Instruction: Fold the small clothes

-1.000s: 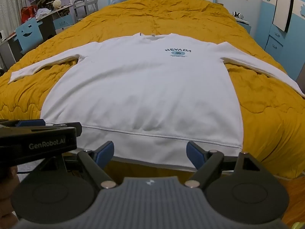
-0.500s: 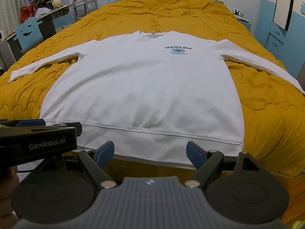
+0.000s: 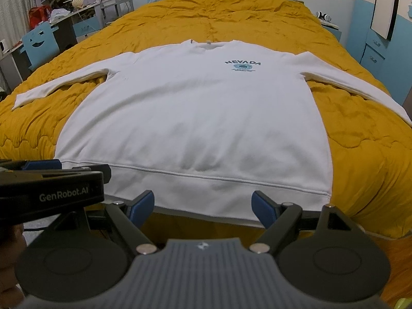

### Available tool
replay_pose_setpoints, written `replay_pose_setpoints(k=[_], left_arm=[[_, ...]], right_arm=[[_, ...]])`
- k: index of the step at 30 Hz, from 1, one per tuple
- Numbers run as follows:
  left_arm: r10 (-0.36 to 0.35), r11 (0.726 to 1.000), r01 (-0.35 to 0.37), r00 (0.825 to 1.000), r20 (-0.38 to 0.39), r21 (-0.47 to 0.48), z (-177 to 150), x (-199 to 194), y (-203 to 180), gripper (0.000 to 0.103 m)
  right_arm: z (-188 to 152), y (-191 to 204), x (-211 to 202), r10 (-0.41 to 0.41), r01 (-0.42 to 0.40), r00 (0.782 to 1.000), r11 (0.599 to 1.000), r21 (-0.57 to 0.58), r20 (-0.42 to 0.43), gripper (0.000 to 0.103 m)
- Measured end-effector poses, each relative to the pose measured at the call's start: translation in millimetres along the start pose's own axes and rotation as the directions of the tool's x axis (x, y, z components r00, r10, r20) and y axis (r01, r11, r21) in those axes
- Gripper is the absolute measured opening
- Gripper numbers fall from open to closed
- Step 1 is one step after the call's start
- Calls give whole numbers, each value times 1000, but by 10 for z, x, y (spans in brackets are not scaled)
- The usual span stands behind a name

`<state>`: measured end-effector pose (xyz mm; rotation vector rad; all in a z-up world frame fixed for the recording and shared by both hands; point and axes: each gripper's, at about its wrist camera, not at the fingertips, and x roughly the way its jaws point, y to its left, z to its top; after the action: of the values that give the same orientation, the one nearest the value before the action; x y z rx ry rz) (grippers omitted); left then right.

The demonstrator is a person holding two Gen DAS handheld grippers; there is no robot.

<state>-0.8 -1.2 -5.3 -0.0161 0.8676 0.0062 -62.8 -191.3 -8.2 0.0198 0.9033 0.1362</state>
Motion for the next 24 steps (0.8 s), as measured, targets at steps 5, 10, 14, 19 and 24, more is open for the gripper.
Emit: replay_pose_setpoints(k=[5,10,14,19,24], left_arm=[[6,1000,-6,1000,3,2,-3,-6,-9,85],[-23,999,23,1000,1,-22,-2,-13,2,85],[-11,1000,11,1000,0,2,38,-14,43,85],[-27,999,27,1000,-6,-39,175,-38,227,85],[-15,995,15,1000,5,-95,319,-48,540,82]], right_arm=[[-1,3,5,4,-3,1000,1000,3,-7,78],[8,14,6,-8,8,1000,1000,-9,5,78],[30,41,0,-2,2,1000,1000,-14,9,78],[122,55,-10,3,-3,1000,1000,-10,-2,78],[346,5,-52,-12,11,999,1000,22,36,79]])
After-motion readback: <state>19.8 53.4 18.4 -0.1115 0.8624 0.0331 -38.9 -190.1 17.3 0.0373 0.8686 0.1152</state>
